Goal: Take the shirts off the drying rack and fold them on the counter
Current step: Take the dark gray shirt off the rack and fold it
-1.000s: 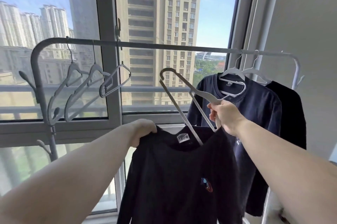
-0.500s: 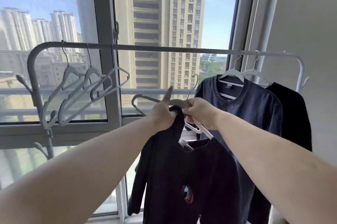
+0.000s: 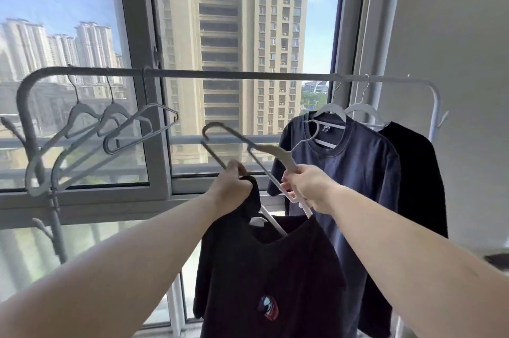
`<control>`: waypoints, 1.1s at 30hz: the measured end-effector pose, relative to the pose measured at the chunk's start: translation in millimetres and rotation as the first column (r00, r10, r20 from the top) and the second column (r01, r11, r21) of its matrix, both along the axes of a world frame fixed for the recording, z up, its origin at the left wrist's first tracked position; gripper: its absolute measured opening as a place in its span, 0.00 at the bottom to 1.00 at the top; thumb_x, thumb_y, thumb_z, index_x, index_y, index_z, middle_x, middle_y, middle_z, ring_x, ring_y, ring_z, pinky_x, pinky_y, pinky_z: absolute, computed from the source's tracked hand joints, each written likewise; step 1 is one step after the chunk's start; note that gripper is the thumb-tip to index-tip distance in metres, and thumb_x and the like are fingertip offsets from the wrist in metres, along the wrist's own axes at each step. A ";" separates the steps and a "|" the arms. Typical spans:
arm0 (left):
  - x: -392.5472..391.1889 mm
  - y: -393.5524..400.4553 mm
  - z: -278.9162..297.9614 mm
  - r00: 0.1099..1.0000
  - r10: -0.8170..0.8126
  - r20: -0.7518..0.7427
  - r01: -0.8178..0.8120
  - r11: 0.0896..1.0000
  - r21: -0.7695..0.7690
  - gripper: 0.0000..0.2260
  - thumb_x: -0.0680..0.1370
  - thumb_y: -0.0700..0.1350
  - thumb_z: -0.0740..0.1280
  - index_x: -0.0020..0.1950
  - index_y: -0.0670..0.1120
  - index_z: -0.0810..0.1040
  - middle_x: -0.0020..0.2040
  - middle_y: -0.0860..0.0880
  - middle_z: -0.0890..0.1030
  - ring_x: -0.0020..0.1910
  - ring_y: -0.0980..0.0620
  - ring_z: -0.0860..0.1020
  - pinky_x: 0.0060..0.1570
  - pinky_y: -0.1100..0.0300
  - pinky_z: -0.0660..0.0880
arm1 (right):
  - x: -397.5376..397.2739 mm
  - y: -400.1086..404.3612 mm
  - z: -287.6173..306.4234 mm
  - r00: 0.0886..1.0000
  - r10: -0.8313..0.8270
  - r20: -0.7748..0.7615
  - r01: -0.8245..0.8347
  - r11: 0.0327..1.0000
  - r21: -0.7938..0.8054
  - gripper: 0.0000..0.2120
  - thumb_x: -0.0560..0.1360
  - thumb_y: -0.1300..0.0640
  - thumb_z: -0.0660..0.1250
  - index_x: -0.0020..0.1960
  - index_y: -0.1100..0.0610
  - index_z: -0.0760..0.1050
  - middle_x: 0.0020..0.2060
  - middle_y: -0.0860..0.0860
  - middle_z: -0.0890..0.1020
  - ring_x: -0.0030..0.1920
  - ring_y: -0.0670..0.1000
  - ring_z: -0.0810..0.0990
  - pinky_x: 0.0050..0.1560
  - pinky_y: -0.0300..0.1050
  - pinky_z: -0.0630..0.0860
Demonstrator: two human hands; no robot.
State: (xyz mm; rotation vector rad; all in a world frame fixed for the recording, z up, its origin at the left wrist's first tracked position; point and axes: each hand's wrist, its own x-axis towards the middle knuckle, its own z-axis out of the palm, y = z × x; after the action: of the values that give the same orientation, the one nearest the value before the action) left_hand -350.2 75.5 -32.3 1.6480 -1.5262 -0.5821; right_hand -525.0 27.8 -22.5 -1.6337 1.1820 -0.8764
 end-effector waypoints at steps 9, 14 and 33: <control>-36.7 1.6 -25.0 0.953 -0.163 0.255 0.119 0.976 0.182 0.11 0.68 0.57 0.73 0.42 0.52 0.78 0.39 0.52 0.80 0.36 0.55 0.77 0.36 0.63 0.75 | 33.2 2.9 36.9 0.983 -0.012 0.185 0.001 0.998 0.059 0.06 0.82 0.58 0.57 0.51 0.59 0.71 0.45 0.56 0.75 0.42 0.54 0.76 0.46 0.52 0.78; -26.4 -4.3 -21.2 0.972 -0.192 0.135 0.171 0.973 0.153 0.09 0.75 0.51 0.70 0.50 0.48 0.78 0.39 0.52 0.77 0.34 0.54 0.74 0.33 0.64 0.72 | 36.7 -1.4 18.5 0.997 0.043 0.068 -0.049 0.996 0.079 0.14 0.78 0.60 0.66 0.61 0.65 0.73 0.48 0.56 0.79 0.46 0.51 0.80 0.51 0.46 0.80; 116.5 -26.3 -8.4 0.990 0.017 0.141 -0.021 0.999 0.025 0.17 0.78 0.51 0.65 0.64 0.46 0.73 0.58 0.49 0.76 0.56 0.51 0.74 0.54 0.61 0.69 | 112.8 -21.1 34.8 0.731 -0.108 -0.674 -0.071 0.970 -0.231 0.11 0.80 0.59 0.57 0.52 0.63 0.77 0.37 0.52 0.74 0.34 0.49 0.70 0.34 0.38 0.67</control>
State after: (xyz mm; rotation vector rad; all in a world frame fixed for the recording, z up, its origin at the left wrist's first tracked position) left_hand -233.7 49.2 -40.7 1.7540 -1.6071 -0.4865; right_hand -412.2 6.7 12.3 -2.2614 1.6344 -0.4212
